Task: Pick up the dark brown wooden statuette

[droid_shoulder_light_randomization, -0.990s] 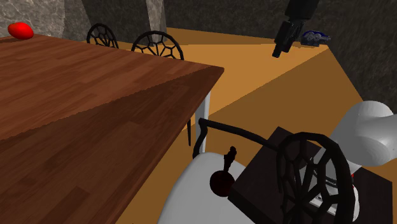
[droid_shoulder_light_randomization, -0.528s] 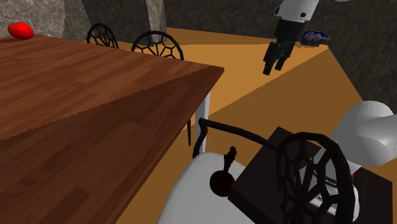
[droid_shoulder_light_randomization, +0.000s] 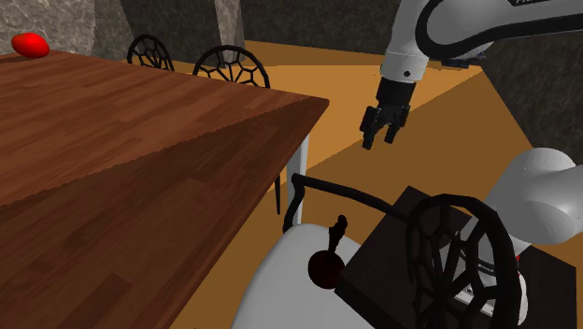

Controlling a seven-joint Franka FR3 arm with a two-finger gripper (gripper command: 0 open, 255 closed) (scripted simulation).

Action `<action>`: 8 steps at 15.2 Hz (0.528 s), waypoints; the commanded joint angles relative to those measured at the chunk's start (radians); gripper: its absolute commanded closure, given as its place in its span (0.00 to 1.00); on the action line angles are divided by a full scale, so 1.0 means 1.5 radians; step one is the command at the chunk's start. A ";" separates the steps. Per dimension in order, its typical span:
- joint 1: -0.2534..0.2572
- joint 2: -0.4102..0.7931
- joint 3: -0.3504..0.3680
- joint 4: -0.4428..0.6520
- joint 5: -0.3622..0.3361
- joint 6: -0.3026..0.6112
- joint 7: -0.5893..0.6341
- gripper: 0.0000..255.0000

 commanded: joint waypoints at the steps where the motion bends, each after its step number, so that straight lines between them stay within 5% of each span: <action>1: 0.007 0.012 0.013 -0.031 0.029 0.034 0.024 0.00; 8: 0.048 0.111 0.059 -0.098 0.143 0.172 0.083 0.00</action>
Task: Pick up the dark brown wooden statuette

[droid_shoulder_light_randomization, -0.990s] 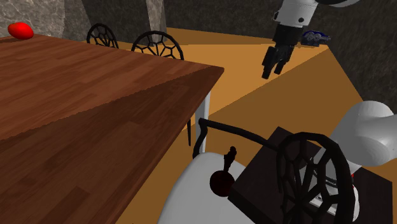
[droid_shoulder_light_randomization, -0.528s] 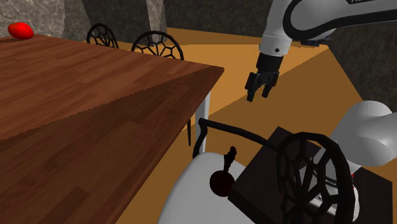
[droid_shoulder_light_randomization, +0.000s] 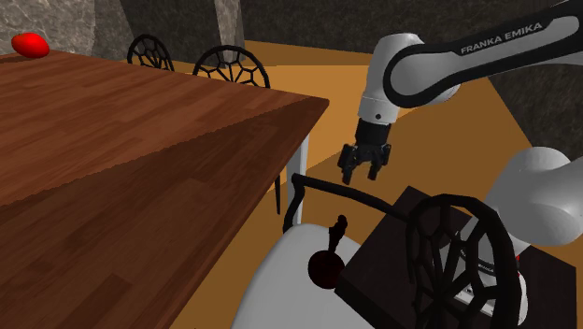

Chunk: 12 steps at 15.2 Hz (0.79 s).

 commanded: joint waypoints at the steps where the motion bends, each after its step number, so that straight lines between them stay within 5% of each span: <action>1: 0.013 0.035 0.011 -0.019 0.038 0.047 0.010 0.00; 8: 0.076 0.193 0.049 -0.028 0.189 0.194 0.021 0.00; 12: 0.084 0.234 0.050 -0.033 0.215 0.236 -0.008 0.00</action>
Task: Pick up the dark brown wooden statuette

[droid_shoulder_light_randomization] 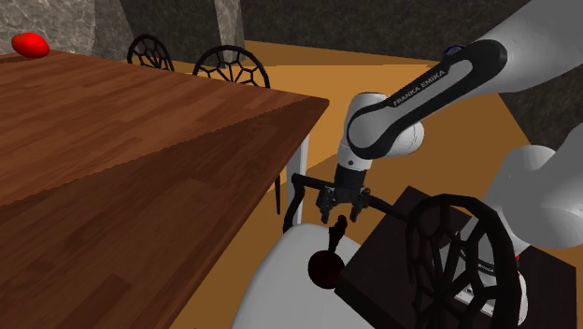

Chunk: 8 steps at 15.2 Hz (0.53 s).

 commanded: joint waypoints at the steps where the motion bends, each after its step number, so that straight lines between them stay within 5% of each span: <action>1: 0.006 0.023 0.002 -0.003 0.017 0.025 -0.015 0.00; 5: 0.011 0.052 0.003 -0.003 0.036 0.051 -0.037 0.00; 6: 0.011 0.054 0.003 -0.002 0.036 0.051 -0.037 1.00; 8: 0.010 0.053 0.003 -0.003 0.036 0.051 -0.037 1.00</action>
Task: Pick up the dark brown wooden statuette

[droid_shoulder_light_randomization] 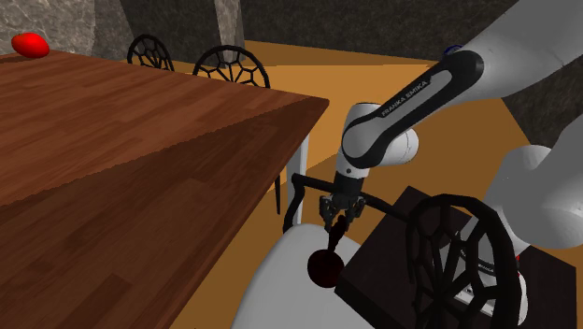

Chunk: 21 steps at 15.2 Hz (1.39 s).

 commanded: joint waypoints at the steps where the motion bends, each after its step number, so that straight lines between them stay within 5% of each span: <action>1: 0.000 0.001 0.000 0.000 0.000 0.000 -0.001 1.00; 7: 0.001 0.000 0.001 -0.001 0.001 0.000 0.000 1.00; 21: -0.024 -0.139 -0.007 0.021 -0.084 -0.146 0.099 1.00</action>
